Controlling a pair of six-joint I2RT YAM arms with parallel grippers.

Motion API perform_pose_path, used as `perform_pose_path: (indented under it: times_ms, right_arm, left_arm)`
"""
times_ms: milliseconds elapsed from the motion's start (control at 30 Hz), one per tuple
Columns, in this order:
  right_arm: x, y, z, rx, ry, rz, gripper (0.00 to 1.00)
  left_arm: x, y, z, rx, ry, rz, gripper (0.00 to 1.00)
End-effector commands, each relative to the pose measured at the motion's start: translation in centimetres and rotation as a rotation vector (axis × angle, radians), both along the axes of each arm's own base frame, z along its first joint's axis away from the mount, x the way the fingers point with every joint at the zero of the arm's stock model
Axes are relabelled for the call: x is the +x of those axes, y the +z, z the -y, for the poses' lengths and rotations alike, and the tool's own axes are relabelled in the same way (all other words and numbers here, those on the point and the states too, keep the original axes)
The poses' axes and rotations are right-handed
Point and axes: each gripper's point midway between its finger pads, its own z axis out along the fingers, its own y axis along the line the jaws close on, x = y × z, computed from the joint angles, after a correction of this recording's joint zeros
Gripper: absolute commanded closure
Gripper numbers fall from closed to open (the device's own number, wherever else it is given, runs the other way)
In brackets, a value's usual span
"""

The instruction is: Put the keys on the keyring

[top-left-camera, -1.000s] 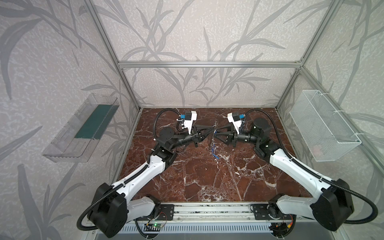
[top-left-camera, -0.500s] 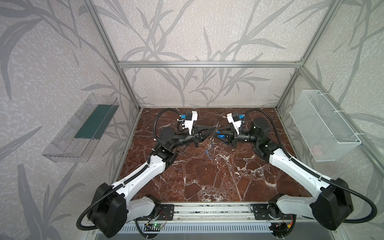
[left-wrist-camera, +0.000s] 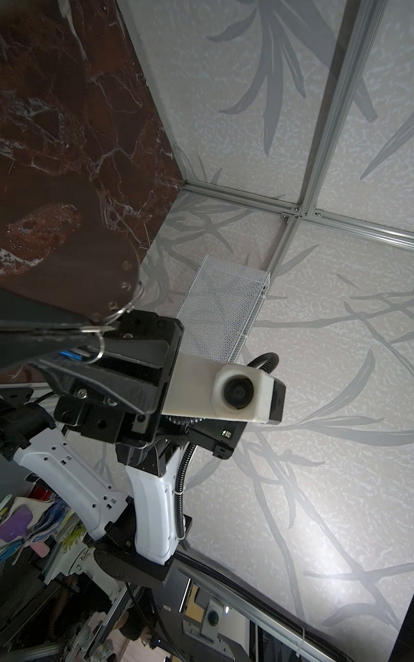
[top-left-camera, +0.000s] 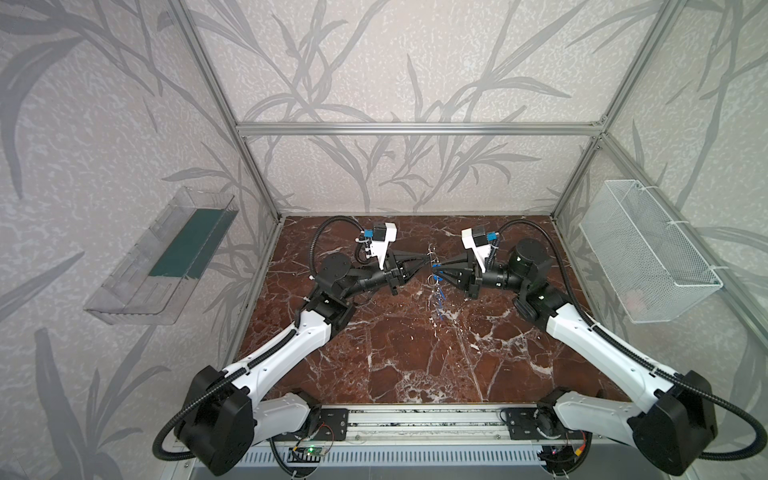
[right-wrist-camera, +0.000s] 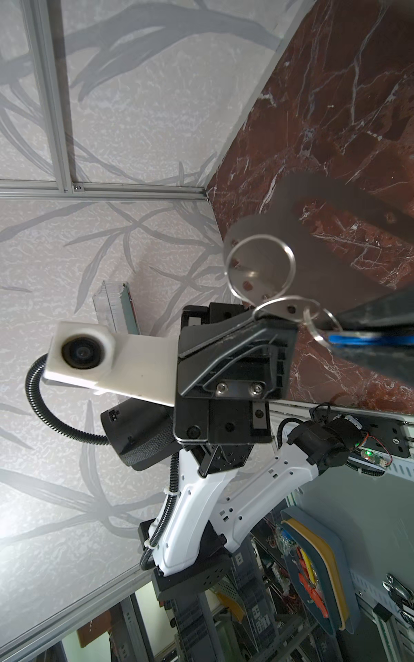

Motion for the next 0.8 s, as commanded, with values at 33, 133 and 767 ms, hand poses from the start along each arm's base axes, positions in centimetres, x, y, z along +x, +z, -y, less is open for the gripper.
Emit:
perform_pose_path:
  times_ms: [33, 133, 767]
  right_arm:
    - [-0.2, -0.1, 0.4, -0.003, -0.01, 0.009, 0.96]
    - [0.0, -0.1, 0.4, -0.01, -0.017, 0.003, 1.0]
    - [2.0, 0.7, 1.3, -0.09, -0.163, 0.043, 1.0]
  left_arm:
    - [-0.7, 2.5, -0.5, -0.035, 0.006, 0.075, 1.0]
    - [-0.7, 2.5, -0.4, -0.028, 0.002, 0.077, 1.0]
    - [-0.9, 1.5, 0.7, 0.027, -0.053, 0.035, 1.0]
